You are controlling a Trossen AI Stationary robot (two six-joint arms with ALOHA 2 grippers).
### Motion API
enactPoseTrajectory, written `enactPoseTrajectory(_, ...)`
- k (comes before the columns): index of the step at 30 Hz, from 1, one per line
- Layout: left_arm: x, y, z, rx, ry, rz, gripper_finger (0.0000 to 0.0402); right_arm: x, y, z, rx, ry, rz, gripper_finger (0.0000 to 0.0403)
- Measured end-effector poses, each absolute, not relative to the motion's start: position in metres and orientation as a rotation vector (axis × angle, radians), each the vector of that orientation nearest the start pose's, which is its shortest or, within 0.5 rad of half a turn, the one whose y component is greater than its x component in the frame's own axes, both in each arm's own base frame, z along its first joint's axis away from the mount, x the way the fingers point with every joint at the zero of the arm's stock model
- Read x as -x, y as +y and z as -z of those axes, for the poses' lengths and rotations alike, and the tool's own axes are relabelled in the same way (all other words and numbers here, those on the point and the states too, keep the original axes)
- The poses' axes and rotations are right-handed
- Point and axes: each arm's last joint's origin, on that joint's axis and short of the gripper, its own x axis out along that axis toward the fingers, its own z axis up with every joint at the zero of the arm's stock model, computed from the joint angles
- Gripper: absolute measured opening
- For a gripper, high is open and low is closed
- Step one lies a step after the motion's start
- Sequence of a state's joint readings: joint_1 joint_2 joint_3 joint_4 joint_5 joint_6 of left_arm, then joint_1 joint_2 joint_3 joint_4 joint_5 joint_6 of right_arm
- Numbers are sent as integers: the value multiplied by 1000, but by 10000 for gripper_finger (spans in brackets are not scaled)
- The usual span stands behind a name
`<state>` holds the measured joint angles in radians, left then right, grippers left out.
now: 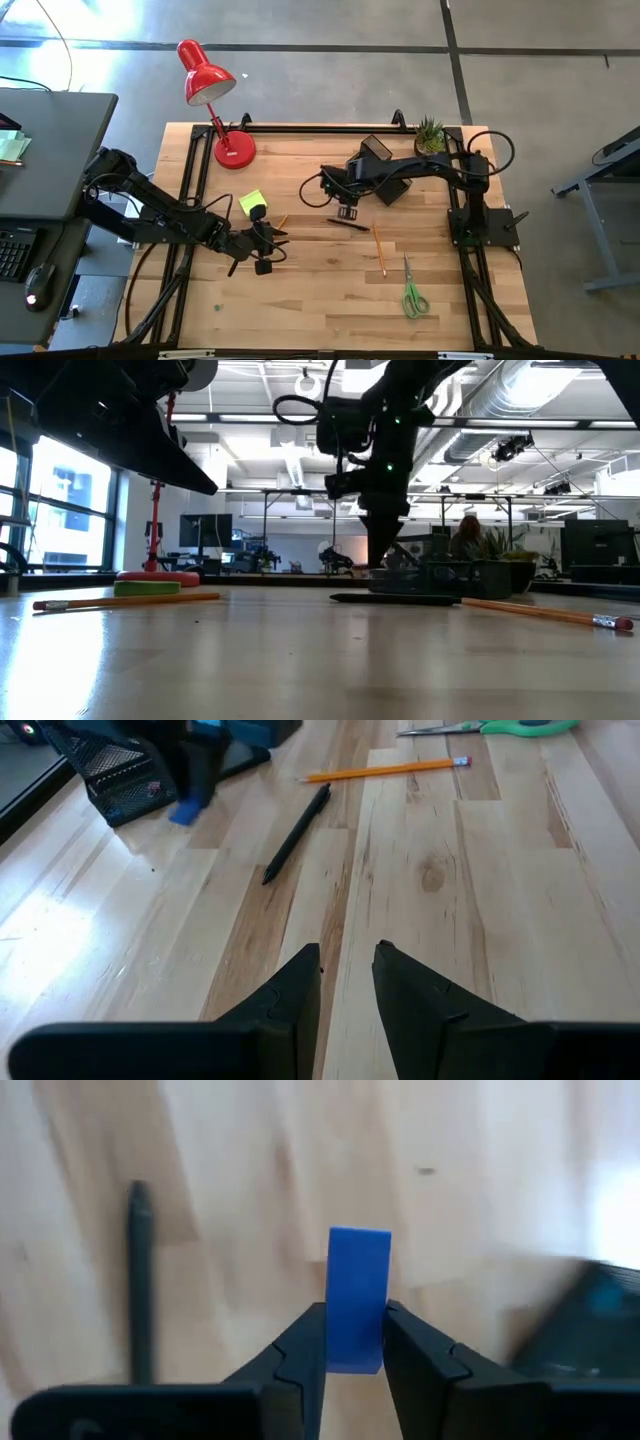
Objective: Pick and place office supplies into organizer
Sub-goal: Put the blue eraser into the black desk organizer
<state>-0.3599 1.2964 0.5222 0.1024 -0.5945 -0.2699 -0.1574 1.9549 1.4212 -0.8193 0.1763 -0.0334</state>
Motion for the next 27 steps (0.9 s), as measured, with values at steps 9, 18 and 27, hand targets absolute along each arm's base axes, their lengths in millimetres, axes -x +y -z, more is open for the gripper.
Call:
enactPoseTrajectory(9,-227,-68,-171,-53,568,-304,85,-364,-93,-194,261,1455,582,83)
enactPoseTrajectory(18,-227,-68,-172,-52,567,-304,85,-347,-126,-184,61,1488,686,83)
enactPoseTrajectory(27,-227,-68,-172,-52,566,-304,85,-345,-129,-183,1,1466,728,88)
